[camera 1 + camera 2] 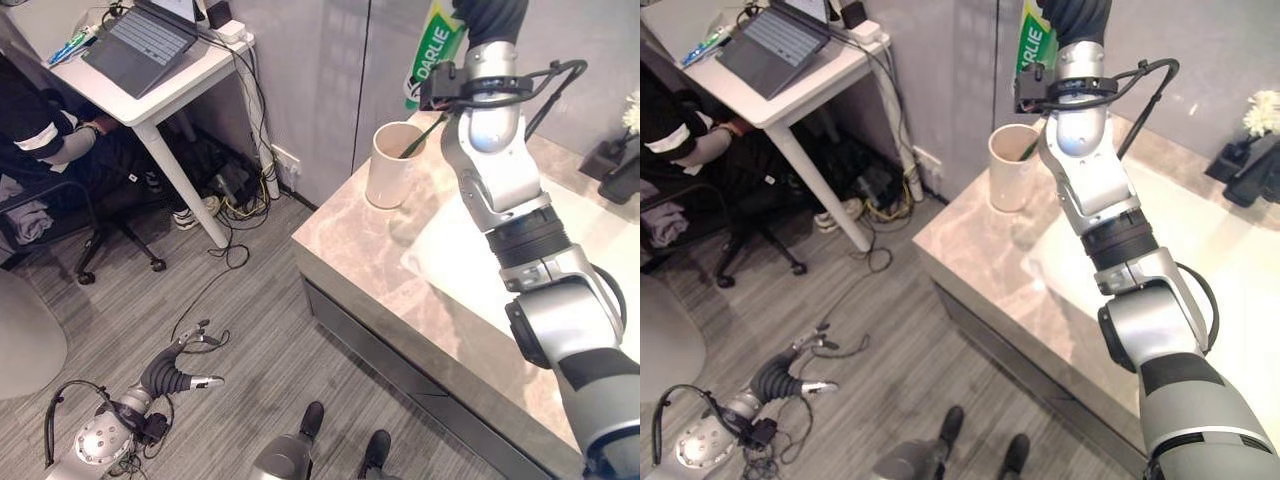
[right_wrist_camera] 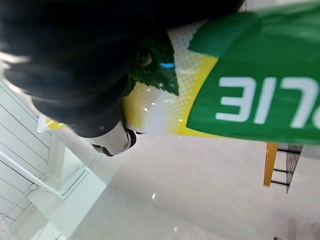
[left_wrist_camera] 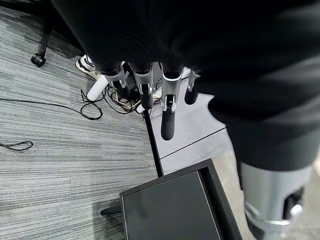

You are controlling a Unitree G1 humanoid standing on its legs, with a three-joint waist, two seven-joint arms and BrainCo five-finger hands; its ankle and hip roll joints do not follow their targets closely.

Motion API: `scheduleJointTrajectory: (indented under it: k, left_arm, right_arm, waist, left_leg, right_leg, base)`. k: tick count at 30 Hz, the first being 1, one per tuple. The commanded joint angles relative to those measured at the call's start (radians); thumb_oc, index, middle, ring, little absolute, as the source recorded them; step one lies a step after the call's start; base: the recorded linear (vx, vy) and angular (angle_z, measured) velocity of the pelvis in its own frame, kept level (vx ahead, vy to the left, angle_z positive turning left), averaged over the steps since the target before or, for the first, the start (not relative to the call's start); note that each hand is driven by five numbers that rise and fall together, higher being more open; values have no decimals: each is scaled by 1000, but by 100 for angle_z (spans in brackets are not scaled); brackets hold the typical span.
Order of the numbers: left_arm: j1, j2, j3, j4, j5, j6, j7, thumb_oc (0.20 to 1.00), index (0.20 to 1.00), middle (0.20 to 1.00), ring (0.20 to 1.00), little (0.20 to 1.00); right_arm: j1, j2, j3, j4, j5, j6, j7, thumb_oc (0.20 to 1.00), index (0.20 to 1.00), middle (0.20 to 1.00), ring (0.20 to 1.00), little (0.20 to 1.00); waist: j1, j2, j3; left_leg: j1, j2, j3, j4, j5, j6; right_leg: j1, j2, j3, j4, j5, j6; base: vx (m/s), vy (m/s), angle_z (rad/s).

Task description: Put brush and paste in cup on sink, flatten towel.

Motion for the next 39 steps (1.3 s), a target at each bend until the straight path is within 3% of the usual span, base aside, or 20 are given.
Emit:
scheduleJointTrajectory:
  k: [1, 22, 39]
  left_arm:
    - [-9, 7, -12, 12, 51, -17, 14, 1000, 1000, 1000, 1000, 1000]
    - [-9, -44, 9, 57, 90, -20, 54, 1000, 1000, 1000, 1000, 1000]
    - [-28, -60, -15, 73, 82, -26, 56, 1000, 1000, 1000, 1000, 1000]
  right_arm:
    - [-33, -16, 18, -96, 4, -31, 23, 200, 200, 200, 200, 200]
    - [-9, 64, 37, -35, -35, -3, 28, 200, 200, 200, 200, 200]
    - [-38, 32, 28, 124, -70, 21, -2, 200, 200, 200, 200, 200]
  waist:
    - [10, -43, -12]
    - [12, -38, 13]
    - [28, -31, 39]
  left_leg:
    - [46, 6, 39, 8, -24, -4]
    - [30, 3, 43, 6, -23, -3]
    - [-8, -1, 39, 6, -17, -3]
  right_leg:
    - [51, -66, 24, 10, 40, 67]
    - [32, -68, 30, 10, 42, 66]
    - [-6, -67, 37, 10, 47, 71]
  base:
    - [-5, 8, -11]
    - [-3, 1, -3]
    - [0, 0, 0]
